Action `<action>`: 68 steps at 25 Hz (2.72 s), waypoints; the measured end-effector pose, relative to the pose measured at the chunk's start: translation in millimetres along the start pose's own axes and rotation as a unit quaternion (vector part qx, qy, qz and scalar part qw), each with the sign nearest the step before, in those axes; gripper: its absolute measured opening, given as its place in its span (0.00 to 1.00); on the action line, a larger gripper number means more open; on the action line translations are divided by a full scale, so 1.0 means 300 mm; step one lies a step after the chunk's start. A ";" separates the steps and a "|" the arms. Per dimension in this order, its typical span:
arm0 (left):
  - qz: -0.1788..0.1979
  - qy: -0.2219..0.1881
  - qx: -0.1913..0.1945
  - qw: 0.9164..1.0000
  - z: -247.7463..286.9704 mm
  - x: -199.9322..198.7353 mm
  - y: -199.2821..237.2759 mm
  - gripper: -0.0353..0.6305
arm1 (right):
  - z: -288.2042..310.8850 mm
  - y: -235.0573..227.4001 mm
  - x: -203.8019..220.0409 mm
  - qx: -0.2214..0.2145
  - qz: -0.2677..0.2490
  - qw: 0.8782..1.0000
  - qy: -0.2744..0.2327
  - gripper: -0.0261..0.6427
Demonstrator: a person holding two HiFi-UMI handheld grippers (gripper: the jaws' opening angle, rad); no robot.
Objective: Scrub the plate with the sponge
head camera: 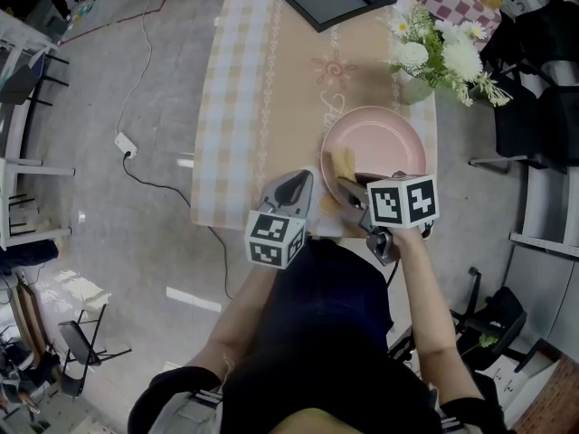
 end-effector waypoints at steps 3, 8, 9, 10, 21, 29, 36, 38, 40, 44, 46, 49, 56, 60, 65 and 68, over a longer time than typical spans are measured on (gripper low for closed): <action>0.002 0.000 0.005 1.000 0.004 -0.002 -0.008 0.08 | -0.062 -0.034 0.001 0.007 -0.005 1.000 -0.010 0.18; 0.005 0.002 0.008 1.000 0.004 -0.004 -0.018 0.08 | -0.158 -0.128 0.025 0.041 -0.007 0.999 -0.014 0.18; 0.006 0.002 0.009 1.000 0.003 -0.004 -0.019 0.08 | -0.173 -0.149 0.031 0.049 -0.003 0.999 -0.013 0.18; 0.006 0.002 0.010 1.000 0.003 -0.004 -0.021 0.08 | -0.187 -0.169 0.039 0.056 0.002 0.998 -0.012 0.17; 0.012 0.004 0.014 1.000 0.006 -0.002 -0.035 0.08 | -0.246 -0.310 0.097 0.118 -0.001 0.993 0.002 0.17; 0.012 0.003 0.012 1.000 0.001 0.002 -0.034 0.08 | -0.256 -0.333 0.103 0.121 0.006 0.993 0.004 0.17; 0.012 0.003 0.011 1.000 -0.001 0.003 -0.032 0.08 | -0.221 -0.307 0.133 0.119 -0.002 0.993 0.017 0.17; 0.012 0.003 0.012 1.000 -0.001 0.003 -0.034 0.08 | -0.212 -0.297 0.140 0.118 -0.004 0.993 0.019 0.17; 0.012 0.003 0.012 1.000 -0.002 0.002 -0.034 0.08 | -0.207 -0.289 0.147 0.117 -0.004 0.993 0.019 0.17; 0.011 0.003 0.010 1.000 -0.005 0.003 -0.032 0.08 | -0.198 -0.272 0.158 0.113 0.000 0.994 0.015 0.17; 0.011 0.003 0.011 1.000 -0.004 0.004 -0.032 0.08 | -0.191 -0.264 0.164 0.110 0.003 0.994 0.012 0.17; 0.011 0.003 0.011 1.000 -0.002 0.005 -0.035 0.08 | -0.182 -0.253 0.171 0.104 0.009 0.994 0.008 0.17; 0.011 0.003 0.010 1.000 -0.004 0.006 -0.034 0.08 | -0.159 -0.230 0.183 0.093 0.028 0.995 -0.003 0.17; 0.012 0.002 0.010 1.000 -0.006 0.007 -0.036 0.08 | -0.145 -0.215 0.187 0.084 0.038 0.996 -0.010 0.17; 0.012 0.003 0.009 1.000 -0.008 0.008 -0.035 0.08 | -0.132 -0.202 0.191 0.081 0.040 0.996 -0.011 0.17; 0.013 0.003 0.008 1.000 -0.011 0.008 -0.033 0.08 | -0.126 -0.194 0.191 0.078 0.044 0.996 -0.014 0.17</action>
Point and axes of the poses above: the fingertips, and each gripper's own axes: z forward along the fingers, y to its left, x out of its underside, the point moved 6 cm from there along -z, backward along the fingers, and after that the axes turned 7 degrees about z, right-handed, at the moved point
